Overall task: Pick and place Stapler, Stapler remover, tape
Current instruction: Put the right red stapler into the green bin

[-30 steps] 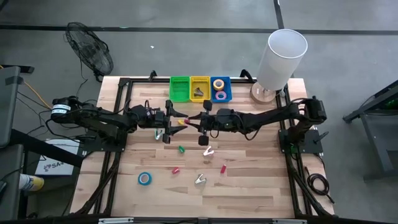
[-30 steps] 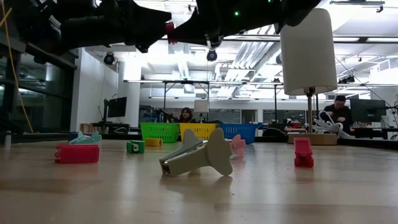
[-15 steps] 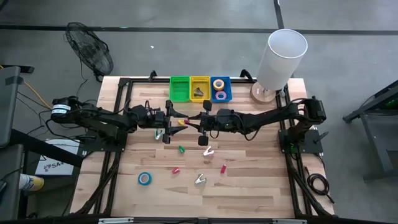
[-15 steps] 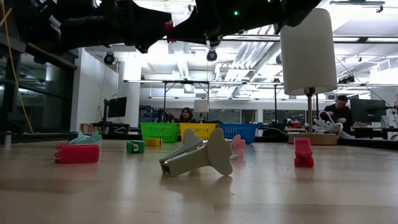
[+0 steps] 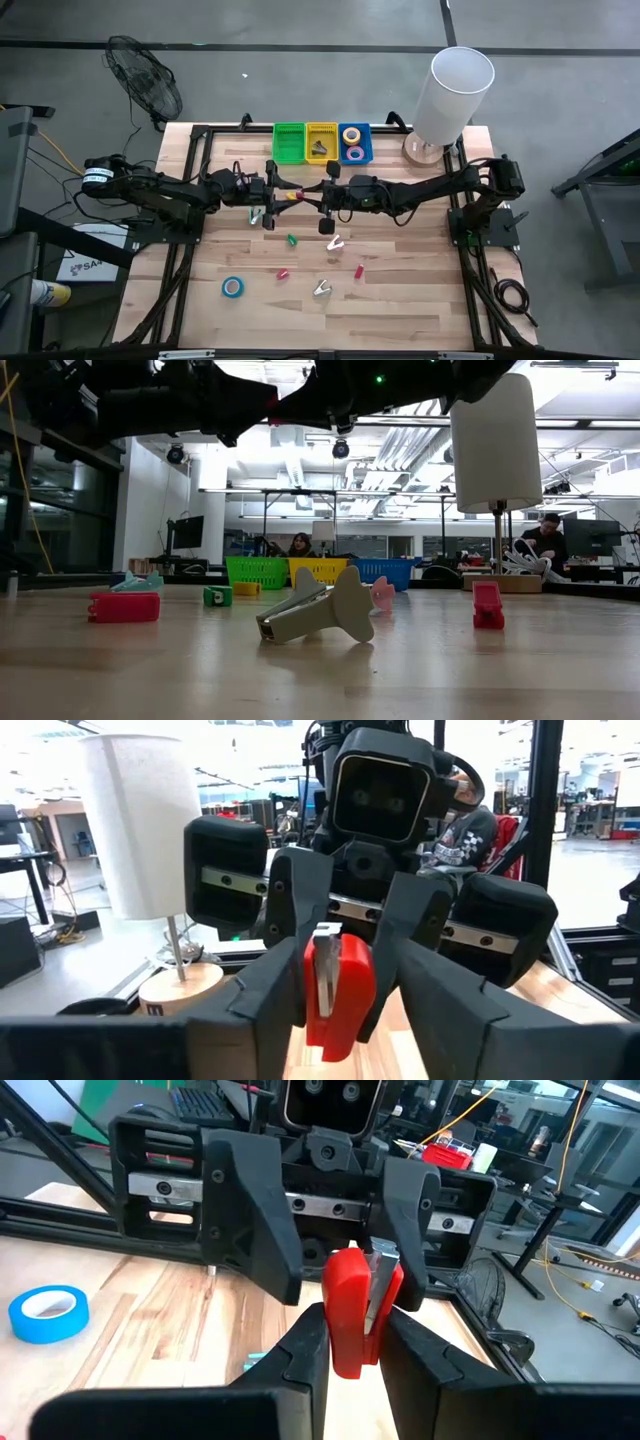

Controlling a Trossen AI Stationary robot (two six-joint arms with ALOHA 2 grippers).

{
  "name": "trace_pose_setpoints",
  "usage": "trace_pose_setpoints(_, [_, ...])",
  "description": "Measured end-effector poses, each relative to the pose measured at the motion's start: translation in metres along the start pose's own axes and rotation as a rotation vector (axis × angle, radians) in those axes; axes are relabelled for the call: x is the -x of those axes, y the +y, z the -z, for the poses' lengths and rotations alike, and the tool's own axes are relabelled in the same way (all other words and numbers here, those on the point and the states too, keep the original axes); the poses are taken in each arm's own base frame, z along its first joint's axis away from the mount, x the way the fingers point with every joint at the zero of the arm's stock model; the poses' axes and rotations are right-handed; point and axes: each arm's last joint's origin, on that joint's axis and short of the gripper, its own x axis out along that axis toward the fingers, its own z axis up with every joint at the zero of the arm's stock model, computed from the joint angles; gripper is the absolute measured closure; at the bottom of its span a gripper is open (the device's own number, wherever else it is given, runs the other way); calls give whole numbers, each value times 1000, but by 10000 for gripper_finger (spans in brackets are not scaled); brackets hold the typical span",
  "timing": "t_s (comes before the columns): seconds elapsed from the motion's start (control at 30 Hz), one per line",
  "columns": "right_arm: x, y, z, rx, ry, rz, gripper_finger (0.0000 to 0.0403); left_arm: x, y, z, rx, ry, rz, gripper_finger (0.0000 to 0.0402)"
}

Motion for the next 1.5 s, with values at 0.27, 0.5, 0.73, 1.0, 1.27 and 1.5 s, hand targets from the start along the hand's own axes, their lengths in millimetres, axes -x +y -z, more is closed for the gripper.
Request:
trace_pose_setpoints(0.27, [0, 0, 0, 0, 0, -1, 336, 0, 0, 0, 2, 0, -1, 281])
trace_pose_setpoints(0.5, [0, 0, 0, 2, 2, -4, 337, 0, 0, 1, 4, 10, 1, 316])
trace_pose_setpoints(0.73, [0, 0, 0, 3, 3, -3, 337, 0, 0, 1, 4, 14, 2, 321])
trace_pose_setpoints(1.0, [0, 0, 1, -3, 9, -2, 320, 0, 0, 2, 0, 18, 1, 319])
trace_pose_setpoints(1.27, [0, 0, 2, -34, 20, 23, 305, 0, 0, 2, 1, 20, -4, 319])
trace_pose_setpoints(1.5, [0, 0, 6, -42, 62, 26, 290, 0, 0, 2, 1, 21, -3, 319])
